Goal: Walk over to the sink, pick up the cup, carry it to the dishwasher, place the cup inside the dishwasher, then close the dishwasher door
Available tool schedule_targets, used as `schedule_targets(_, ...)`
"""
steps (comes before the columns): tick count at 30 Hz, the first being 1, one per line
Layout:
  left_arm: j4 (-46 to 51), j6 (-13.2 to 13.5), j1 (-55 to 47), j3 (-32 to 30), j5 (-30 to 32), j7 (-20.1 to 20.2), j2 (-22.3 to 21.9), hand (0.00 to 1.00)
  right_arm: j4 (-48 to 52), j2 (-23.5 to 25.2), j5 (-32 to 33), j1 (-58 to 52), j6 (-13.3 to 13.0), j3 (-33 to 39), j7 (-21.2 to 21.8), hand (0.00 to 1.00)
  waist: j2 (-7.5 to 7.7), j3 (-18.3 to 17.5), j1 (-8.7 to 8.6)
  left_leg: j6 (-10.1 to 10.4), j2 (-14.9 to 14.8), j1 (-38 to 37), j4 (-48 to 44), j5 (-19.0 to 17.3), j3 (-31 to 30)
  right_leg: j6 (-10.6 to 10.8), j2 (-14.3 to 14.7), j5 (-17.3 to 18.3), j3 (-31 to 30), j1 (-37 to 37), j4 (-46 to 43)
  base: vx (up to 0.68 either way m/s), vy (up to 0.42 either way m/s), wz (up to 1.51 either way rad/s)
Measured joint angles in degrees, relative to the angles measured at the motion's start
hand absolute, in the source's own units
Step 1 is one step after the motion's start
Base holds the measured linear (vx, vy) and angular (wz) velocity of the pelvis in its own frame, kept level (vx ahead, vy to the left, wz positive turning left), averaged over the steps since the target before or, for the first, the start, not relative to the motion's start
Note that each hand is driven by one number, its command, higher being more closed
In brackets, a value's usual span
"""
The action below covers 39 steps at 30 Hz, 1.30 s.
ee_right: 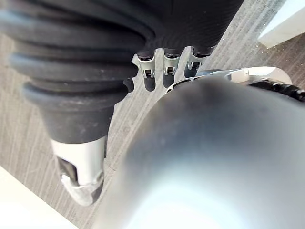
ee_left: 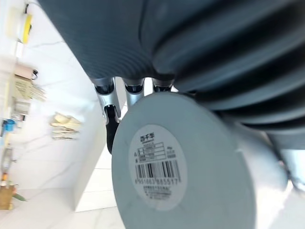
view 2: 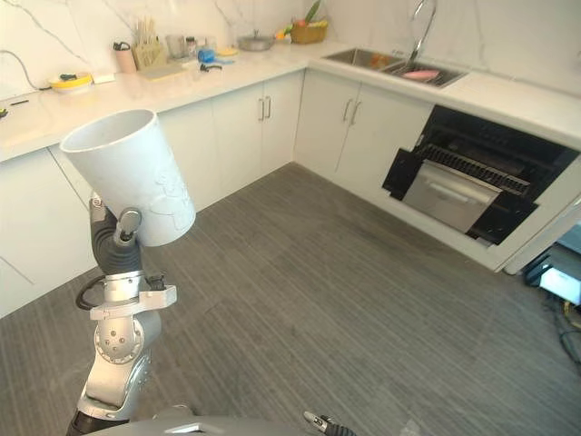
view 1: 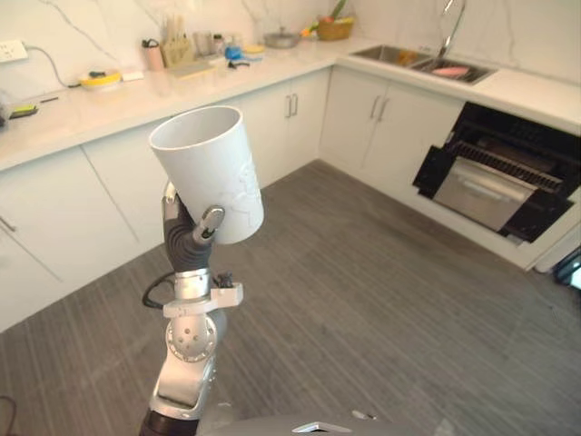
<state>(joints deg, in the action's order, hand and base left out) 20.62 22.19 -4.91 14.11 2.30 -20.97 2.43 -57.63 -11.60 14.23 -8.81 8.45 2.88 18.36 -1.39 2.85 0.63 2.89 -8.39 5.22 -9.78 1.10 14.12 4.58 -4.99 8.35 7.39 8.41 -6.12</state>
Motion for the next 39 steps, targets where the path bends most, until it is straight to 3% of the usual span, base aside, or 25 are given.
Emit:
schedule_targets(2, -0.47, -0.14, 0.45, -0.70, -0.51, -0.61, 0.81, 1.00, -1.04, 1.31, 0.00, 0.87, 0.04, 0.04, -0.31, 0.00, 1.68, 1.89, -0.62, -0.58, 1.37, 1.23, -1.87, -0.79, -1.12, -0.12, 0.15, -0.10, -1.62, 1.51, 2.03, 0.16, 0.066, 0.43)
schedule_targets(3, -0.93, -0.12, 0.25, -0.62, -1.03, -0.86, 1.56, 1.00, -2.20, 1.43, 0.19, 2.01, 0.19, 0.47, -0.35, 0.00, 2.07, 2.91, -0.07, -0.63, 1.30, 1.71, -3.52, -1.74, -1.16, -0.21, 0.11, -0.57, -2.24, 1.86, 2.52, 0.12, 0.068, 0.16)
schedule_targets(6, -1.36, 1.19, -0.29, -0.33, -1.02, -0.61, 2.80, 1.00, -3.97, 1.90, 2.08, 3.22, 0.20, 0.55, -0.91, 0.00, 2.34, 3.63, 1.18, -0.39, 0.32, 1.44, -6.41, -4.12, 0.00, -0.26, 0.15, -0.64, -4.32, 2.06, 2.49, 0.03, 0.050, -0.29)
schedule_targets(9, -1.91, 2.99, -0.38, -0.42, -0.97, -0.44, 4.30, 1.00, -4.34, 1.47, 3.62, 3.88, -1.01, 0.54, -1.05, 0.00, 1.79, 3.83, 0.29, -0.37, -0.31, 0.28, -7.15, -5.12, 1.56, -0.20, 0.16, -0.63, -6.71, 2.10, 2.25, -0.03, 0.030, -0.34)
schedule_targets(10, -6.17, 2.65, 3.16, 4.00, -0.83, 1.29, 11.06, 1.00, -4.03, 1.70, 8.81, 3.49, -1.92, -2.65, -2.53, 0.00, 2.92, 1.28, -2.02, 0.09, 4.83, -7.45, 14.28, 5.75, -1.48, 1.13, -1.65, -4.60, -5.44, 0.51, 7.46, -0.03, 0.014, -0.14)
schedule_targets(17, -6.17, 2.66, 2.92, 3.39, -0.91, 1.15, 10.84, 1.00, -3.79, 1.76, 8.80, 3.17, -1.85, -2.61, -2.52, 0.00, 2.95, 1.27, -2.07, 0.55, 4.97, -8.27, 14.47, 4.62, -0.09, 0.49, -1.96, -4.23, -6.27, 0.48, 7.46, 0.00, 0.001, -0.10)
schedule_targets(21, -6.18, 2.67, 1.66, 0.33, -0.95, 0.12, 8.99, 1.00, -1.46, 1.31, 8.47, 1.80, -1.14, -2.54, -2.49, 0.00, 2.72, 0.96, -2.95, 0.10, 5.54, -8.33, 14.65, 3.75, -0.12, -0.14, -3.18, -3.88, -2.76, 0.52, 7.34, 0.03, 0.005, -0.04)
schedule_targets(23, -7.09, 2.66, 0.31, -0.99, -1.19, -0.21, 7.58, 1.00, -0.07, 1.25, 8.35, 0.84, -0.76, -1.66, -2.50, 0.00, 2.57, 0.65, -3.30, -0.47, 6.26, -8.58, 14.61, 3.02, -0.66, -1.89, -4.06, -1.94, -0.82, 0.44, 5.39, 0.10, 0.009, 0.21)
schedule_targets(25, -8.10, 2.60, -0.86, -0.94, -2.20, 0.00, 6.66, 1.00, 0.69, 1.36, 8.35, -0.11, -0.82, -0.55, -2.47, 0.00, 3.59, 0.14, -3.49, -0.51, 7.80, -8.67, 14.27, 2.18, -1.91, -4.72, -5.98, 2.13, 0.56, -0.99, 0.21, 0.13, 0.036, 0.41)
schedule_targets(26, -8.07, 2.54, -1.89, -0.65, -2.24, 0.33, 6.11, 1.00, 0.70, 1.40, 8.39, -0.44, -0.81, 0.39, -2.47, 0.00, 4.03, -0.51, -3.42, -1.41, 9.57, -8.69, 13.74, 0.66, -3.54, -8.47, -7.61, 4.89, 1.64, -1.64, -3.32, 0.16, 0.070, 0.43)
schedule_targets(27, -8.08, 2.49, -2.17, -0.46, -2.23, 0.65, 5.82, 1.00, 0.72, 1.36, 8.39, -0.94, -0.84, 0.68, -2.48, 0.00, 4.17, -0.72, -3.44, -1.77, 10.46, -8.42, 12.86, -0.45, -4.79, -9.02, -8.06, 5.39, 2.32, -1.49, -5.70, 0.22, 0.060, 0.53)
schedule_targets(28, -8.31, 2.41, -2.66, -0.60, -2.47, 1.05, 5.13, 1.00, 1.05, 1.14, 8.49, -1.28, -1.59, 1.44, -2.92, 0.00, 4.00, -0.45, -3.22, -2.83, 11.17, -8.42, 11.57, -1.36, -6.43, -8.14, -9.83, 4.84, 3.01, -5.17, -16.29, 0.26, 0.099, 0.61)
schedule_targets(29, -8.80, 1.85, -3.33, -0.59, -3.48, 1.45, 5.15, 1.00, 2.77, 1.24, 9.08, -1.54, -2.04, 1.97, -2.86, 0.00, 4.08, -0.25, -3.49, -3.03, 11.54, -9.49, 9.49, -2.66, -7.88, -7.31, -11.08, 1.28, 1.65, -9.82, -28.02, 0.28, 0.078, 0.59)
schedule_targets(30, -8.96, 1.52, -3.96, -0.63, -3.94, 1.67, 4.97, 1.00, 2.95, 1.53, 9.19, -1.52, -2.28, 2.11, -2.85, 0.00, 2.92, 0.20, -3.66, -4.00, 10.71, -10.17, 7.69, -4.04, -8.59, -6.48, -10.68, -0.04, -0.62, -12.57, -34.98, 0.29, 0.076, 0.57)
schedule_targets(32, -10.07, 1.58, -4.22, -2.15, -4.71, 1.75, 4.56, 1.00, 3.02, 3.53, 10.17, -1.09, -2.56, 2.30, -2.52, 0.00, 4.24, 0.27, -3.57, -3.81, 9.27, -10.26, 3.94, -7.22, -10.43, -4.91, -6.75, 6.09, -1.84, -17.48, -42.26, 0.24, -0.005, 0.46)
schedule_targets(34, -10.72, 1.50, -4.22, -2.73, -6.27, 1.85, 4.43, 1.00, 3.28, 4.90, 10.35, -1.23, -3.33, 2.40, -2.46, 0.00, 4.76, 0.44, -3.56, -3.65, 9.04, -11.58, 3.70, -8.68, -11.67, -3.95, -4.39, 8.39, -0.60, -20.60, -38.89, 0.24, -0.041, 0.37)
schedule_targets(36, -10.53, 1.49, -3.67, -2.17, -6.96, 2.97, 4.11, 1.00, 5.29, 5.22, 11.01, -2.00, -3.53, 2.96, -2.48, 0.00, 4.08, 0.82, -3.80, -3.36, 8.65, -12.51, 2.65, -10.39, -12.83, -3.34, -3.49, 8.75, 1.27, -22.75, -31.73, 0.31, -0.093, 0.32)
schedule_targets(39, -9.81, 1.25, -1.07, 0.59, -7.98, 5.27, 3.66, 1.00, 8.23, 5.20, 14.08, -3.64, -3.55, 4.63, -2.25, 0.00, 0.55, 3.06, -3.80, -1.65, 4.11, -13.23, -4.73, -17.21, -14.36, -2.44, -0.85, 3.70, 0.77, -25.02, -19.58, 0.30, -0.162, 0.20)
